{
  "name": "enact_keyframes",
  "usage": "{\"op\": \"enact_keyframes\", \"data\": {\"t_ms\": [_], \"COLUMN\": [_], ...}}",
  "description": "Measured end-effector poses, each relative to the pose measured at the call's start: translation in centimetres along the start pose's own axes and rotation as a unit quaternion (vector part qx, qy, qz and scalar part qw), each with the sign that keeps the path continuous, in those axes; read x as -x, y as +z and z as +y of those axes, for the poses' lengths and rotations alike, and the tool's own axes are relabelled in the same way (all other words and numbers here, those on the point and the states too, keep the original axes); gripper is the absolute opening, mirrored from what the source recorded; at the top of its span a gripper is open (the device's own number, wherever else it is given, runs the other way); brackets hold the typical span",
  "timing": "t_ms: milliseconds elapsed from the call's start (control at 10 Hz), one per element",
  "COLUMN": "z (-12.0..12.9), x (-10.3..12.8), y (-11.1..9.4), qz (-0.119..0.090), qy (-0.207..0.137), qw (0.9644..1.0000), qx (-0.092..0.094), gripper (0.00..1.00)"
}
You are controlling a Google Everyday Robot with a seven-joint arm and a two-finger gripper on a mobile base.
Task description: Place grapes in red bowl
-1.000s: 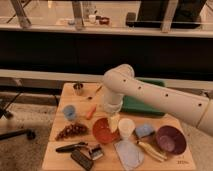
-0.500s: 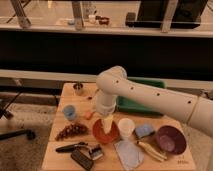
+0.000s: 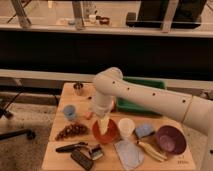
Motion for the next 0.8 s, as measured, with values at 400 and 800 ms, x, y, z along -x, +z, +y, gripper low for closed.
{"op": "enact_keyframes", "data": {"t_ms": [400, 800], "z": [-0.1, 0.2], "x": [1.3, 2.4], "y": [0.7, 1.5], "qz": [-0.006, -0.013], "qy": [-0.007, -0.012], "qw": [1.0000, 0.9997], "qx": [0.004, 0.013], "gripper": [0.80, 0.80]}}
